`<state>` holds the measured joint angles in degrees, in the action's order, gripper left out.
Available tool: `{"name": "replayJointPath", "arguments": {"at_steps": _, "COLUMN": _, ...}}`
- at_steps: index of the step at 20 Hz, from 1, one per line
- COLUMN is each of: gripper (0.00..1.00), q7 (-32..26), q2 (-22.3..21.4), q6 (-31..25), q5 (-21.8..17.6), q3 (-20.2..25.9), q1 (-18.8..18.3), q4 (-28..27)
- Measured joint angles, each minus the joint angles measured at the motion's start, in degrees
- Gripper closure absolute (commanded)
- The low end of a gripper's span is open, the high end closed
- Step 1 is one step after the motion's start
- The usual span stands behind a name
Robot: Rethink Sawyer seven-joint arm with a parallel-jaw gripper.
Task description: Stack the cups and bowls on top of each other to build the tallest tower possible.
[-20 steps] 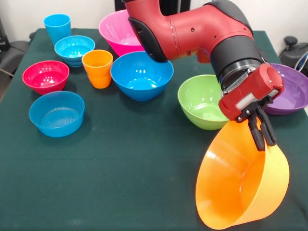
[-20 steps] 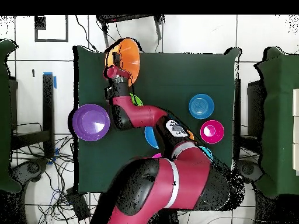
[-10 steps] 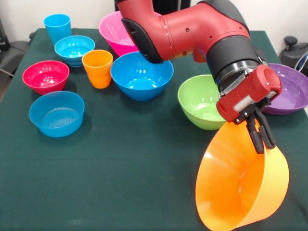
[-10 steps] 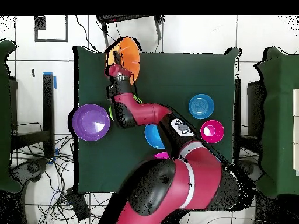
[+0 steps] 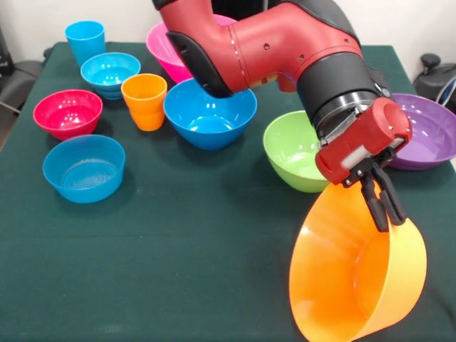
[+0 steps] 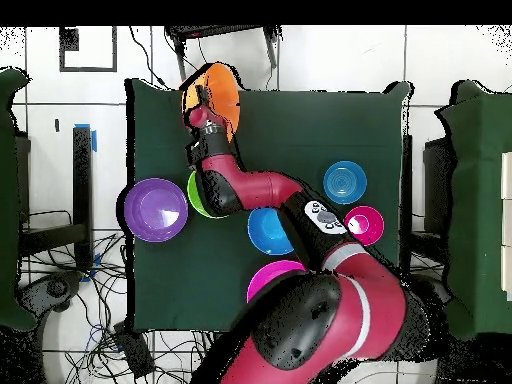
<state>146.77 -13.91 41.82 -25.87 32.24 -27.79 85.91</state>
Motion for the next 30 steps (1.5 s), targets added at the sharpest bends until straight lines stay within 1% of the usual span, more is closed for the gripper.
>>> {"name": "replayJointPath", "arguments": {"at_steps": 2, "gripper": 1.00, "q7": 0.0, "q2": 0.4, "q6": -1.2, "q5": -1.3, "q3": 1.5, "q1": -1.3, "q4": 0.0}}
{"name": "replayJointPath", "arguments": {"at_steps": 4, "gripper": 1.00, "q7": 0.0, "q2": 0.5, "q6": -1.7, "q5": -1.8, "q3": 2.0, "q1": -1.7, "q4": 0.0}}
{"name": "replayJointPath", "arguments": {"at_steps": 5, "gripper": 1.00, "q7": 0.0, "q2": 0.8, "q6": -3.0, "q5": -3.2, "q3": 3.5, "q1": -2.9, "q4": 0.0}}
{"name": "replayJointPath", "arguments": {"at_steps": 14, "gripper": 1.00, "q7": 0.0, "q2": 2.9, "q6": -8.8, "q5": -7.9, "q3": 9.9, "q1": -8.0, "q4": 0.0}}
{"name": "replayJointPath", "arguments": {"at_steps": 22, "gripper": 1.00, "q7": 0.0, "q2": 4.6, "q6": -12.7, "q5": -9.7, "q3": 14.1, "q1": -11.1, "q4": 0.0}}
{"name": "replayJointPath", "arguments": {"at_steps": 30, "gripper": 1.00, "q7": 0.0, "q2": 5.5, "q6": -15.9, "q5": -10.2, "q3": 16.6, "q1": -13.2, "q4": 0.0}}
